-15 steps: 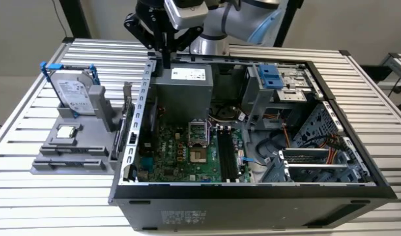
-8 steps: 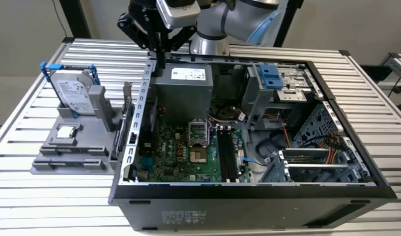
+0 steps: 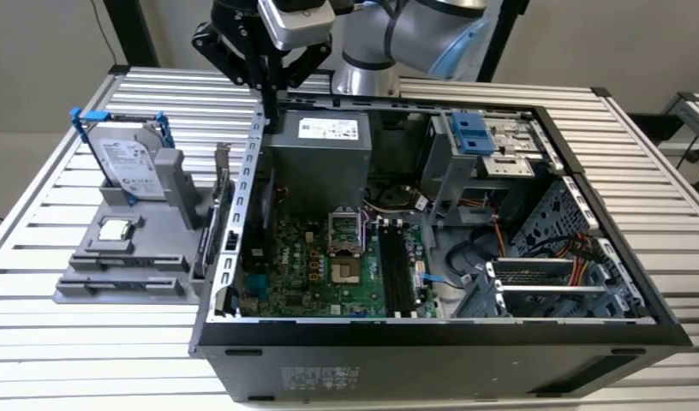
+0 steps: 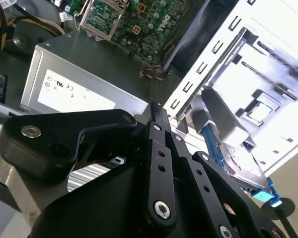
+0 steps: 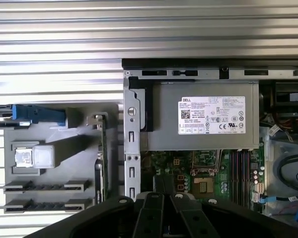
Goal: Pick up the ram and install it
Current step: 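Reach for the ram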
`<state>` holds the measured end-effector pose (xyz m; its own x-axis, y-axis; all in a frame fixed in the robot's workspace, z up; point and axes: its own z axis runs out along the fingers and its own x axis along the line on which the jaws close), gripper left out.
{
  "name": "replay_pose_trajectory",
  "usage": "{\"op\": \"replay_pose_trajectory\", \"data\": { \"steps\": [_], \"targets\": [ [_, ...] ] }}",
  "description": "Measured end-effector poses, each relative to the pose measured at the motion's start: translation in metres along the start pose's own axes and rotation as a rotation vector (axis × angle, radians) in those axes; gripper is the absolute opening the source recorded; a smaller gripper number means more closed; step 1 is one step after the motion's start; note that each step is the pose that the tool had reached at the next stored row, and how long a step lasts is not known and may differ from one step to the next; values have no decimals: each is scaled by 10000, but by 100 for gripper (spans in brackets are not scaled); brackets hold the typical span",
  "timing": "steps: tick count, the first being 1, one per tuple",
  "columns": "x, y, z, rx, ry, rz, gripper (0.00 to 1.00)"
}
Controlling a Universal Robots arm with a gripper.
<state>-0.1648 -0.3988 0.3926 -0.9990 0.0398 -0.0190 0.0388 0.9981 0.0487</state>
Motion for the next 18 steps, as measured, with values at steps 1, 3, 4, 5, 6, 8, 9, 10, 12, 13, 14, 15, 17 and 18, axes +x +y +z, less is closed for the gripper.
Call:
{"op": "replay_pose_trajectory", "data": {
  "steps": [1,3,4,5,6,8,9,10,12,13,14,15,17,18],
  "targets": [
    [13,0,0,-1,1,-14,0],
    [39,-1,-1,-1,2,-42,0],
    [54,-2,-1,-1,3,-57,0],
    [70,-3,-2,-1,4,-75,0],
    [85,-3,-1,-3,4,-93,0],
    [120,-5,-2,-2,6,-124,0],
    [137,-5,-3,-3,6,-134,0],
    [152,-6,-3,-4,6,-142,0],
    [181,-7,-4,-3,8,-159,0],
    [196,-8,-4,-3,9,-170,0],
    [211,-8,-4,-4,9,-182,0],
    [228,-9,-5,-4,9,-197,0],
    [262,-10,-5,-5,11,-228,0],
    [281,-11,-6,-5,12,-249,0]
  ]
}}
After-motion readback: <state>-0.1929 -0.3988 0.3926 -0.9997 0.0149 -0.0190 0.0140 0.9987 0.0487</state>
